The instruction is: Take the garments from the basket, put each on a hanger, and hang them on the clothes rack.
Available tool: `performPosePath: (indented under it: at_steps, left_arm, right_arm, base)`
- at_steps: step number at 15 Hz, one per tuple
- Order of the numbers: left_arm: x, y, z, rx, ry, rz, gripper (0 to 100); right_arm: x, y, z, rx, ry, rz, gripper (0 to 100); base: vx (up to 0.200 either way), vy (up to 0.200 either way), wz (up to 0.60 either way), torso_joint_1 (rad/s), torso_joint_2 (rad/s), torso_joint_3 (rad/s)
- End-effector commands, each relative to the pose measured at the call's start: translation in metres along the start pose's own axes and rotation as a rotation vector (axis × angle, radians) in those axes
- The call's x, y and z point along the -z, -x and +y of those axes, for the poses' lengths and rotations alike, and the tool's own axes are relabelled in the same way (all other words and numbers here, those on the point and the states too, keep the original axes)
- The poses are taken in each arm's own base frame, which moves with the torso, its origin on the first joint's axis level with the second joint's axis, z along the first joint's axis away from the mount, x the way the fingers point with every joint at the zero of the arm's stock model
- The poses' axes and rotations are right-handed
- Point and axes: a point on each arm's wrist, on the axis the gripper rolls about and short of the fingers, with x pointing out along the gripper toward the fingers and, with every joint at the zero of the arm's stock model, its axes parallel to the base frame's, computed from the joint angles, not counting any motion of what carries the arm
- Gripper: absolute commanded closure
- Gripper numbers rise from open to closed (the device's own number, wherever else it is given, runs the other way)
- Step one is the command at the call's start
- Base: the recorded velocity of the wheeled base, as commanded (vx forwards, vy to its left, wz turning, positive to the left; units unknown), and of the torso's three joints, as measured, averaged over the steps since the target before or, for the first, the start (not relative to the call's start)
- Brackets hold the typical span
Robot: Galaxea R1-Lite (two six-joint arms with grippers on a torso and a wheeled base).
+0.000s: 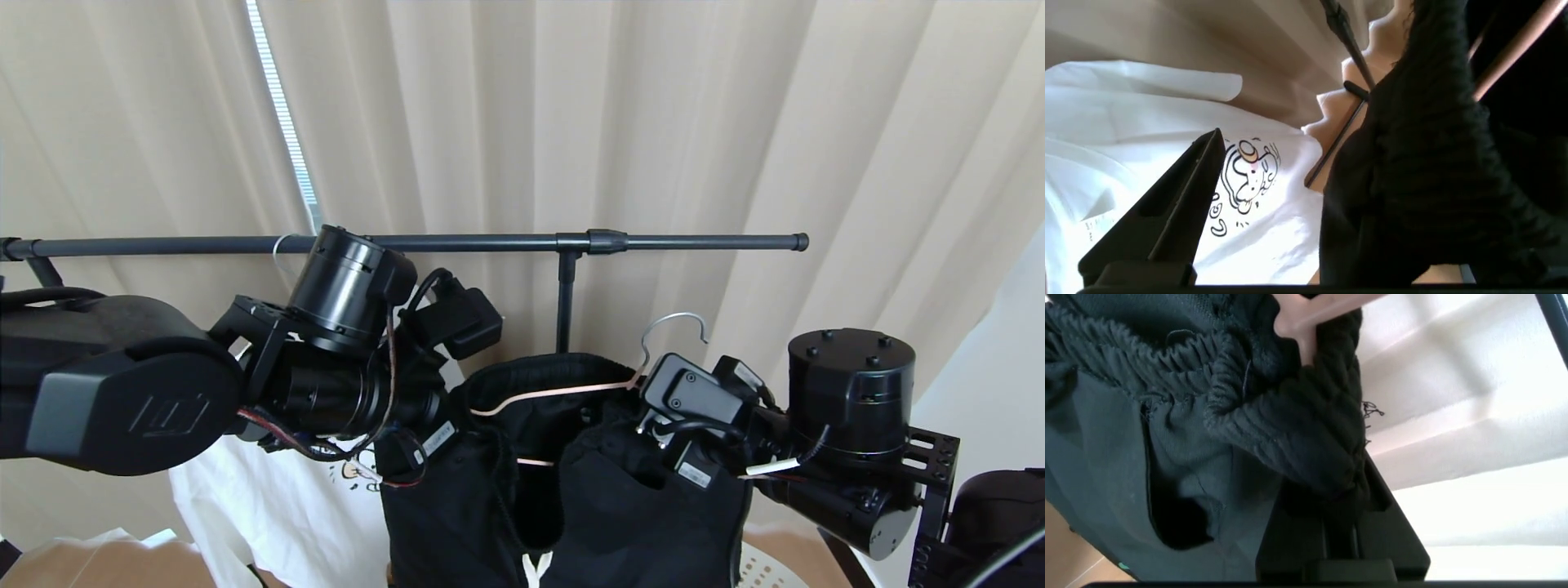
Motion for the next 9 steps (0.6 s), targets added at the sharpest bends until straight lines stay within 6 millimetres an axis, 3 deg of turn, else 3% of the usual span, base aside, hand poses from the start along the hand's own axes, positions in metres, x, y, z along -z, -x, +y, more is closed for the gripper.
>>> performPosePath:
  at_steps: [1,9]
  left_arm:
    - [-0.0013,-0.0024,-0.0013,0.023,0.014,-0.015,0]
    - [-0.0014,-0.0115,-0.0099,0.059,0.04,0.0,0]
  right_arm:
    - [-0.0008,-0.0017,0.0033,-0.009,0.0,-0.001,100]
    - [-0.0061,0.0013,0.004,-0.01,-0.028,-0.023,100]
  base:
    - [0.0,0.0,0.0,0.0,0.0,0.0]
    - [0.0,0.0,0.0,0.0,0.0,0.0]
